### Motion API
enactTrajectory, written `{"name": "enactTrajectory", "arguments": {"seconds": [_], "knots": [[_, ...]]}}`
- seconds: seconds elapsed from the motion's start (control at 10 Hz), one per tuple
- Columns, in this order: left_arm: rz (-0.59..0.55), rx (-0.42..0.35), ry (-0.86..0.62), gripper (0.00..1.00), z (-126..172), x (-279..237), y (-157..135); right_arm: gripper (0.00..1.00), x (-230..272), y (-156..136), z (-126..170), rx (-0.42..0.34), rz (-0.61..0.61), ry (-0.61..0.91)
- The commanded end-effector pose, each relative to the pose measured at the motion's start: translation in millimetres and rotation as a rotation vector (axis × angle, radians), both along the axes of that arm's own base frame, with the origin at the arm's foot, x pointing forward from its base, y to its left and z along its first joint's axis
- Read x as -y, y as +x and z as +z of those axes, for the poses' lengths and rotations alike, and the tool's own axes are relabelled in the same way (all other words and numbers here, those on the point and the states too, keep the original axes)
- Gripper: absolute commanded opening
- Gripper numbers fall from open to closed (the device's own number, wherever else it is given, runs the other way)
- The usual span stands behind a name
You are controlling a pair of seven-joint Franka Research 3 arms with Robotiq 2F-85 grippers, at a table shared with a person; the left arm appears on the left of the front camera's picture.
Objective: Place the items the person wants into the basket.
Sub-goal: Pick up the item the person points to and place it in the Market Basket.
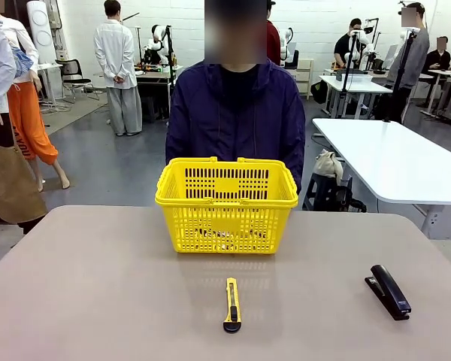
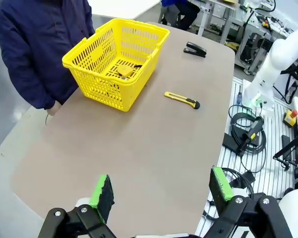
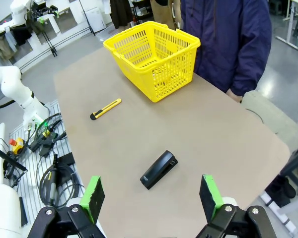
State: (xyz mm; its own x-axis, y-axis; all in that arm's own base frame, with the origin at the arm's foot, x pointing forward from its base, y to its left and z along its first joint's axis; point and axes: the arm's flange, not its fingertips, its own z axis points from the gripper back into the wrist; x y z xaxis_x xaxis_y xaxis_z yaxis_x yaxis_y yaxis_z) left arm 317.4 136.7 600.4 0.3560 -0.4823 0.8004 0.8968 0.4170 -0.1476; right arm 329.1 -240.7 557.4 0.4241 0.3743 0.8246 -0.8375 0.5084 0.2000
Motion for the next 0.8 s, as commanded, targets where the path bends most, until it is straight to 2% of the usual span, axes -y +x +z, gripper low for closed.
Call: {"name": "enactTrajectory", "arguments": {"seconds": [0.0,0.7], "knots": [[-0.009,0.005,0.003,1.0,2.9,-2.0,-1.5,1.0,-0.5,1.7,-0.3,0.032,0.003,0.025],[-0.009,0.005,0.003,1.0,2.9,-2.0,-1.5,1.0,-0.5,1.7,-0.3,0.032,0.003,0.025]]}}
